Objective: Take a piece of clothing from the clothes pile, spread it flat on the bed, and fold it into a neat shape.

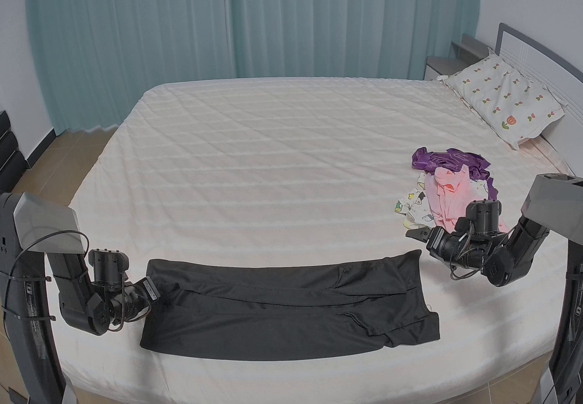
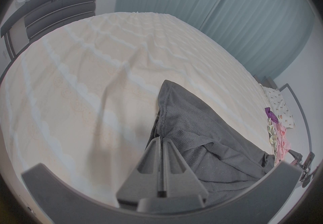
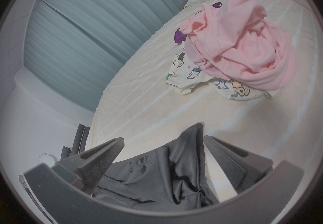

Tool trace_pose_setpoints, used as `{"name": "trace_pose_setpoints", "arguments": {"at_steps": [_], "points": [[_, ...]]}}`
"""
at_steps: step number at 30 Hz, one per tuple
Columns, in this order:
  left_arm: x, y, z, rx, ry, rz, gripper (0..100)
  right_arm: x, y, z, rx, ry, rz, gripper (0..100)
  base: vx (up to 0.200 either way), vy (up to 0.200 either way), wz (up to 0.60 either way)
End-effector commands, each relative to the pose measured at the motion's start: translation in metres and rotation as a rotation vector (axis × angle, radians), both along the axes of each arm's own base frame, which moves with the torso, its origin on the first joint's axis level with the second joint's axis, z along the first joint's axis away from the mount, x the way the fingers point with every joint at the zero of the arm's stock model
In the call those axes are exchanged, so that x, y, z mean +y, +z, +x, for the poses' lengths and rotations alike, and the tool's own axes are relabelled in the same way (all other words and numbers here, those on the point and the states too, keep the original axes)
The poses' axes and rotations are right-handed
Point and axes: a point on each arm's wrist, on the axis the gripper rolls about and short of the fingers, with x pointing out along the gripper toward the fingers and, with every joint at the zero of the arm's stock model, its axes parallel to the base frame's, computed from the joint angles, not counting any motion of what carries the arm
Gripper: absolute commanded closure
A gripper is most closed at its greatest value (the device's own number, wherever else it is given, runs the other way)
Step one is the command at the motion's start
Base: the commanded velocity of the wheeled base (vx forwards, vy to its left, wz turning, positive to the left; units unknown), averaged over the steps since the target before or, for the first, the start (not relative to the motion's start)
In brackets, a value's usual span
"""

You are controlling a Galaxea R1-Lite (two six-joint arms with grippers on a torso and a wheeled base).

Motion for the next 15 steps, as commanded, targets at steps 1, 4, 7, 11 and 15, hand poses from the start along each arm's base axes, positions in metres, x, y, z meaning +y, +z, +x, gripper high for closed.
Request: {"name": "trace_pose_setpoints", "arguments": {"at_steps": [1, 4, 7, 11, 15], "points": [[0.004, 0.008, -0.004, -0.013, 0.014, 0.001, 100, 0.002, 0.028, -0.009, 0.011, 0.008, -0.001, 0, 0.000, 0.000, 0.00], [0.009, 0.011, -0.005, -0.022, 0.024, 0.006, 100, -0.001, 0.026, -0.022, 0.073, 0.005, -0.007, 0, 0.000, 0.000, 0.00], [0.012, 0.012, -0.006, -0.018, 0.030, 0.010, 100, -0.001, 0.017, -0.038, 0.120, 0.009, -0.013, 0, 0.000, 0.000, 0.00], [0.012, 0.010, -0.006, -0.011, 0.019, 0.004, 100, 0.000, 0.006, -0.050, 0.175, 0.017, -0.019, 0, 0.000, 0.000, 0.00], [0.014, 0.008, -0.005, -0.012, 0.022, 0.000, 100, 0.006, -0.004, -0.058, 0.223, 0.036, -0.025, 0, 0.000, 0.000, 0.00]]}}
